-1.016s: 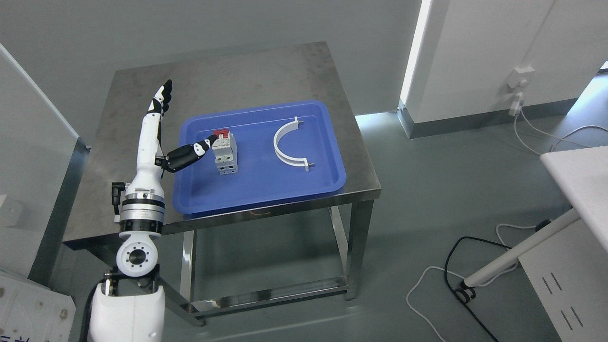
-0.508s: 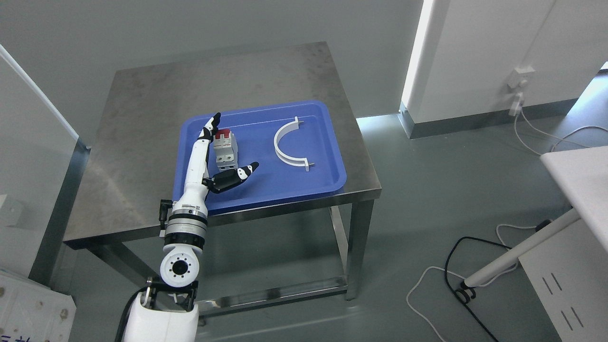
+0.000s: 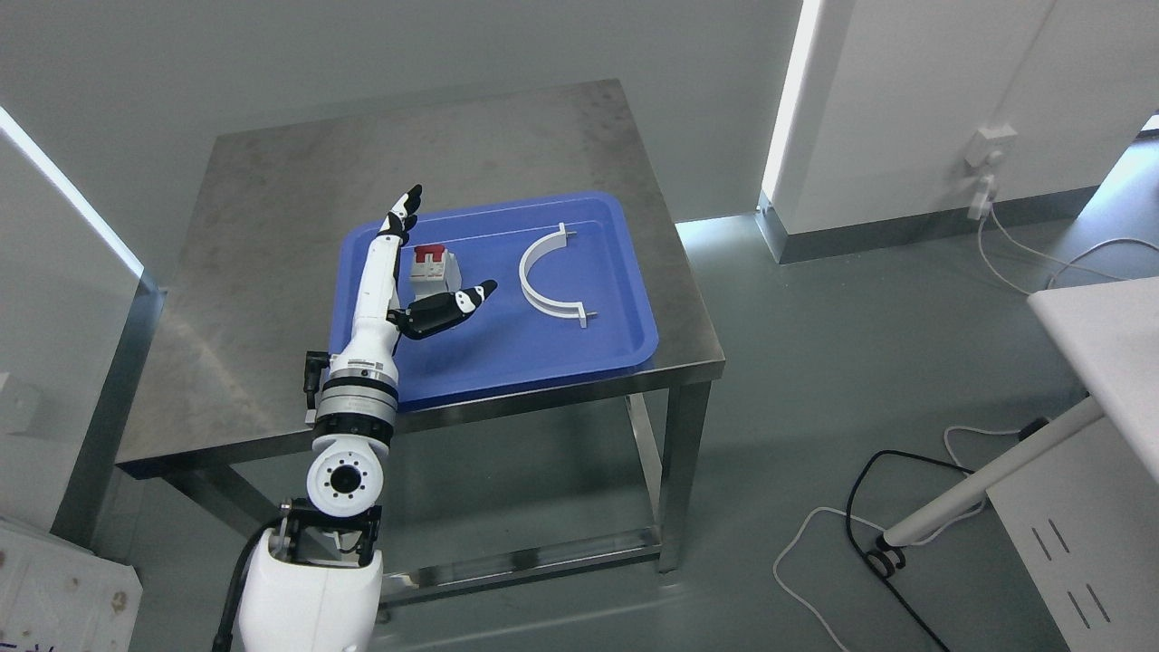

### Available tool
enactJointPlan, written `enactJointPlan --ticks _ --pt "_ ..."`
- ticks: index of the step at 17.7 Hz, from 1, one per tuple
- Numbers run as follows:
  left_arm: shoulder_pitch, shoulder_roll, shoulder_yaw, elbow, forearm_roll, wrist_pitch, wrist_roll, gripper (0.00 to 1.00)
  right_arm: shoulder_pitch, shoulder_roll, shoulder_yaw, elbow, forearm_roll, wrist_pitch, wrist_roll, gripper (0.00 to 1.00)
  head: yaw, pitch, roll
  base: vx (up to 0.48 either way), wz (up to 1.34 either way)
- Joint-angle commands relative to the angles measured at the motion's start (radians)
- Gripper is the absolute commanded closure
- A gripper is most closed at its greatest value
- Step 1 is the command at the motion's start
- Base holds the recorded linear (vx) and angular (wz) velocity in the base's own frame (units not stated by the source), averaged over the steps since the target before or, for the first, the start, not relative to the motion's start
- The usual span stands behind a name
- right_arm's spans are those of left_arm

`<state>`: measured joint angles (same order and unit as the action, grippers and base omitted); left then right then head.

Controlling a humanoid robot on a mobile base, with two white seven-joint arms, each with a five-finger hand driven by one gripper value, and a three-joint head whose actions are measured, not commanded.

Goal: Place circuit breaker on shelf
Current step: 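Lower the left hand around the circuit breaker and close the fingers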

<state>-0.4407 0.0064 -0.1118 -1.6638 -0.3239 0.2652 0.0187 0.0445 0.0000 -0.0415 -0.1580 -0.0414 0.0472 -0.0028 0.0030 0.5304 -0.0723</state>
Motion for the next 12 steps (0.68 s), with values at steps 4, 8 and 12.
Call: enactJointPlan --ticks 4,8,12 --pt "-0.007 0.011 0.015 0.09 -0.06 0.006 0.0 0.02 0.0 -0.017 0.0 0.0 0.0 0.0 0.0 0.0 0.0 0.0 0.0 0.0 0.0" --pt "-0.007 0.011 0.023 0.111 -0.106 0.006 0.0 0.03 0.0 -0.017 0.0 0.0 0.0 0.0 0.0 0.0 0.0 0.0 0.0 0.0 0.0" --pt "-0.009 0.011 0.018 0.142 -0.106 0.006 0.0 0.08 0.0 -0.017 0.0 0.0 0.0 0.0 0.0 0.0 0.0 0.0 0.0 0.0 0.0"
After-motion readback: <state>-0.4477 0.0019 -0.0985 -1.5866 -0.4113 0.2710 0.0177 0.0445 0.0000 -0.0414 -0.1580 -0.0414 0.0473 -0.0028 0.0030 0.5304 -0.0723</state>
